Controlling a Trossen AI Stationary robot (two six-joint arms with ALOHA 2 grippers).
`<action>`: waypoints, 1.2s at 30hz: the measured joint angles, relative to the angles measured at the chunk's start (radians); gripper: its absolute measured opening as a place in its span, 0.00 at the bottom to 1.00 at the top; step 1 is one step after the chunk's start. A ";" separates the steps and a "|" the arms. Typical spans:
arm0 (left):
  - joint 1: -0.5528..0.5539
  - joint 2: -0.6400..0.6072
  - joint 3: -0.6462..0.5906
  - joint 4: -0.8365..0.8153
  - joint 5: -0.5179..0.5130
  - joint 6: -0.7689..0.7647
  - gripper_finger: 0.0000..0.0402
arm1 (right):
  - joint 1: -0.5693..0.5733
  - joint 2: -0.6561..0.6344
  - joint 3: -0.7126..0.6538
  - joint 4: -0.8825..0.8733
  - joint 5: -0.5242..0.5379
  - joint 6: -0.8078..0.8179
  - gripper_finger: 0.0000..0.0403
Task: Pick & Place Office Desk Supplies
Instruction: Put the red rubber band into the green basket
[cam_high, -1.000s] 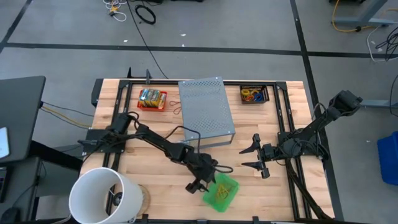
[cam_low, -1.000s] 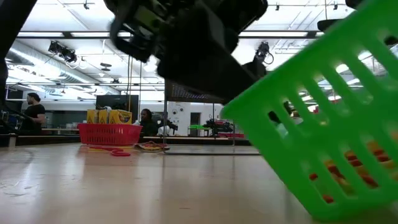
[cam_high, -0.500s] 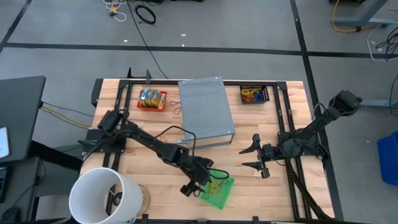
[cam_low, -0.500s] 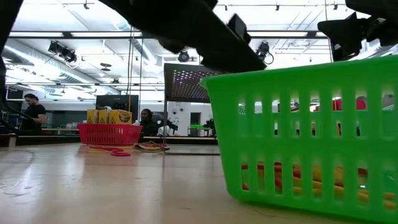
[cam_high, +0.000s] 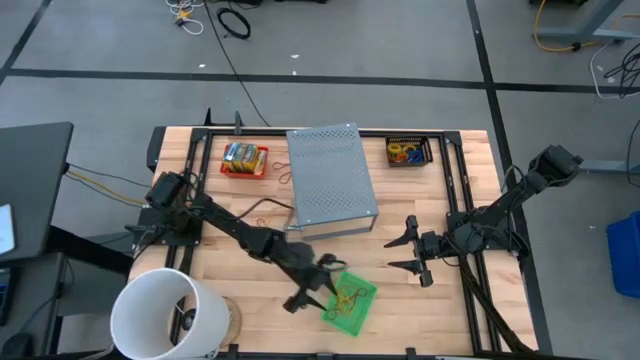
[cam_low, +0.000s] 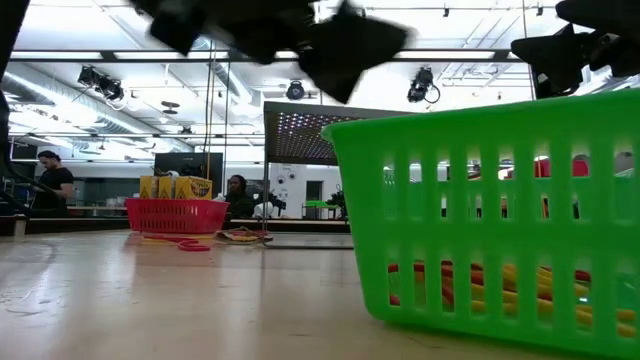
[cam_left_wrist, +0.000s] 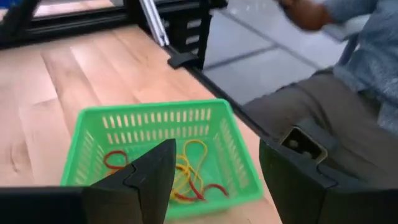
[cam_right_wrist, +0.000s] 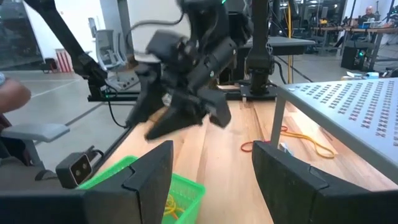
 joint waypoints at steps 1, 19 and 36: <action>0.000 -0.017 -0.047 0.055 0.004 -0.020 0.58 | 0.000 0.000 0.000 0.003 0.000 0.000 0.56; 0.020 -0.285 -0.616 0.223 -0.272 -0.140 0.58 | 0.000 0.000 0.000 -0.018 0.001 0.024 0.56; 0.196 -0.313 -0.680 -0.019 -0.344 -0.063 0.51 | 0.000 0.000 0.000 -0.019 0.001 0.041 0.56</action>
